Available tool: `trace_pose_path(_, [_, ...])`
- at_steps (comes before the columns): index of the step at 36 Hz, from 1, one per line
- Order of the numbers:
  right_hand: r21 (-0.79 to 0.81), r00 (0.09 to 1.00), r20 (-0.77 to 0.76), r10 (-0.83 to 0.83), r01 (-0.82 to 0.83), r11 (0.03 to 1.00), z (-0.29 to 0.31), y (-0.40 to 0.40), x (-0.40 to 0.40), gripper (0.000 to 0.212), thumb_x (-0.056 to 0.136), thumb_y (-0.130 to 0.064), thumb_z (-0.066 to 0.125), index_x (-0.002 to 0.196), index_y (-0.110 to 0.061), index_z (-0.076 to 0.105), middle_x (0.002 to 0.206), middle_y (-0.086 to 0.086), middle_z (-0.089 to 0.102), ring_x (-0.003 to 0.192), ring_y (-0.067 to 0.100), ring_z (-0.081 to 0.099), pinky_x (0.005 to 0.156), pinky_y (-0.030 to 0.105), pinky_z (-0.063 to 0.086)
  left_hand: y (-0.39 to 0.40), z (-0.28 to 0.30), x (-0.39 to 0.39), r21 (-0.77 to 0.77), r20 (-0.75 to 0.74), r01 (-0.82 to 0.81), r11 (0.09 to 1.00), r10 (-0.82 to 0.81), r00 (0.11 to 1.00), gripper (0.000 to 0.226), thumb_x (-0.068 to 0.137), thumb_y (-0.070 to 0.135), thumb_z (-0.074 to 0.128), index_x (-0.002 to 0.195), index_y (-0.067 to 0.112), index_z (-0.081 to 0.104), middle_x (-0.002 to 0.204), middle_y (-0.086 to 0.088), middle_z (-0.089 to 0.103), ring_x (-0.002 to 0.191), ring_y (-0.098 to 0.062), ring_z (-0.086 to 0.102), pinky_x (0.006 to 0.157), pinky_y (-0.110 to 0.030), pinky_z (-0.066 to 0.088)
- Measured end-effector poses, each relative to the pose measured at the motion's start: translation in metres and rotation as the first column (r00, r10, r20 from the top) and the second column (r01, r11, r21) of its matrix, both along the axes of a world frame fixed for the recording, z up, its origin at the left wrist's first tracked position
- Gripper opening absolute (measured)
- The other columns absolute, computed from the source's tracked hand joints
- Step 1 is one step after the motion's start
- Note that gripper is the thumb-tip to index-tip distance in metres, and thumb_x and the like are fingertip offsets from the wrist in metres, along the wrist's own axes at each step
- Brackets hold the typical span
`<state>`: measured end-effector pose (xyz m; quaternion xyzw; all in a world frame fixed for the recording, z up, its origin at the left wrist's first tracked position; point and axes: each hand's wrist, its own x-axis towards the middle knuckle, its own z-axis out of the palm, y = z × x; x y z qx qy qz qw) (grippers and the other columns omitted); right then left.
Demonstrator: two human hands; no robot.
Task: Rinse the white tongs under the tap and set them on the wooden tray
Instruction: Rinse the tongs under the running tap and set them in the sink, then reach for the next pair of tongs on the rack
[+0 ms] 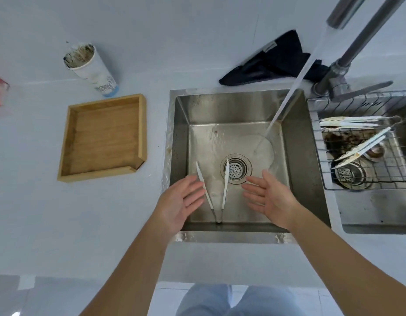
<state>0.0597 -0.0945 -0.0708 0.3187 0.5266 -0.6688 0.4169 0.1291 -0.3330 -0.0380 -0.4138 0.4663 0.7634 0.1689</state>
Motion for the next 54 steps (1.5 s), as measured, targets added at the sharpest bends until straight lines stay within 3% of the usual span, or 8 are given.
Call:
trace_pose_path(4, [-0.047, 0.996, -0.046, -0.082, 0.079, 0.996, 0.020, 0.013, 0.004, 0.047, 0.107, -0.049, 0.033, 0.112, -0.017, 0.067, 0.119, 0.007, 0.071, 0.109, 0.023, 0.066, 0.103, 0.043, 0.044, 0.004, 0.014, 0.005, 0.008, -0.015, -0.032, 0.999, 0.032, 0.999, 0.023, 0.105, 0.031, 0.052, 0.114, 0.016, 0.068, 0.115, -0.006, 0.078, 0.103, -0.021, 0.076, 0.083, -0.035, 0.060])
trace_pose_path(15, [-0.068, 0.976, -0.155, -0.153, 0.144, 0.987, 0.067, 0.074, -0.010, 0.047, 0.105, -0.048, 0.041, 0.115, -0.013, 0.070, 0.118, 0.007, 0.075, 0.110, 0.024, 0.069, 0.082, 0.038, 0.055, 0.055, 0.046, -0.012, 0.018, -0.074, -0.064, 0.998, 0.066, 0.995, 0.029, 0.101, 0.029, 0.060, 0.122, 0.010, 0.067, 0.109, -0.008, 0.079, 0.102, -0.022, 0.076, 0.081, -0.035, 0.057])
trace_pose_path(21, [-0.064, 0.961, -0.206, -0.187, 0.177, 0.982, 0.085, 0.127, -0.022, 0.048, 0.106, -0.048, 0.037, 0.119, -0.013, 0.068, 0.120, 0.007, 0.075, 0.115, 0.026, 0.068, 0.094, 0.043, 0.053, 0.088, 0.050, -0.016, 0.018, -0.066, -0.098, 0.995, 0.099, 0.993, 0.036, 0.092, 0.029, 0.067, 0.123, 0.011, 0.067, 0.110, -0.009, 0.079, 0.101, -0.023, 0.077, 0.082, -0.037, 0.055])
trace_pose_path(26, [-0.059, 0.948, -0.223, -0.226, 0.218, 0.974, 0.095, 0.172, -0.034, 0.050, 0.105, -0.048, 0.039, 0.121, -0.011, 0.068, 0.115, 0.007, 0.077, 0.104, 0.023, 0.075, 0.086, 0.040, 0.056, 0.127, 0.054, -0.031, 0.026, -0.068, -0.107, 0.994, 0.108, 0.992, 0.033, 0.096, 0.029, 0.063, 0.123, 0.009, 0.066, 0.109, -0.010, 0.079, 0.098, -0.024, 0.077, 0.084, -0.039, 0.054])
trace_pose_path(34, [-0.048, 0.927, -0.237, -0.292, 0.290, 0.956, 0.099, 0.236, -0.048, 0.050, 0.106, -0.048, 0.038, 0.121, -0.011, 0.068, 0.116, 0.007, 0.077, 0.103, 0.024, 0.075, 0.087, 0.041, 0.057, 0.193, 0.063, -0.063, 0.005, -0.055, -0.053, 0.999, 0.053, 0.997, 0.028, 0.100, 0.026, 0.060, 0.120, 0.008, 0.069, 0.115, -0.014, 0.076, 0.105, -0.028, 0.073, 0.083, -0.038, 0.055])
trace_pose_path(39, [-0.031, 0.909, -0.251, -0.332, 0.335, 0.942, 0.097, 0.277, -0.062, 0.049, 0.106, -0.047, 0.038, 0.118, -0.011, 0.069, 0.114, 0.009, 0.077, 0.099, 0.024, 0.076, 0.080, 0.039, 0.057, 0.226, 0.065, -0.081, -0.025, -0.076, -0.010, 1.000, 0.008, 0.997, 0.026, 0.100, 0.026, 0.060, 0.118, 0.010, 0.071, 0.104, -0.009, 0.080, 0.099, -0.025, 0.075, 0.080, -0.037, 0.056])
trace_pose_path(48, [-0.010, 0.895, -0.241, -0.376, 0.385, 0.923, 0.073, 0.333, -0.097, 0.049, 0.106, -0.046, 0.040, 0.122, -0.008, 0.067, 0.112, 0.010, 0.078, 0.100, 0.025, 0.076, 0.082, 0.039, 0.057, 0.268, 0.063, -0.107, -0.175, -0.034, 0.125, 0.977, -0.133, 0.991, 0.019, 0.097, 0.022, 0.065, 0.111, 0.012, 0.073, 0.095, -0.006, 0.081, 0.082, -0.019, 0.078, 0.072, -0.033, 0.057])
trace_pose_path(54, [0.014, 0.898, -0.210, -0.386, 0.397, 0.918, 0.053, 0.354, -0.124, 0.044, 0.106, -0.042, 0.042, 0.117, -0.007, 0.067, 0.111, 0.013, 0.077, 0.098, 0.027, 0.076, 0.081, 0.038, 0.057, 0.289, 0.057, -0.124, -0.301, 0.002, 0.239, 0.923, -0.250, 0.968, 0.012, 0.095, 0.025, 0.070, 0.100, 0.019, 0.079, 0.094, -0.003, 0.081, 0.085, -0.016, 0.078, 0.069, -0.027, 0.057])
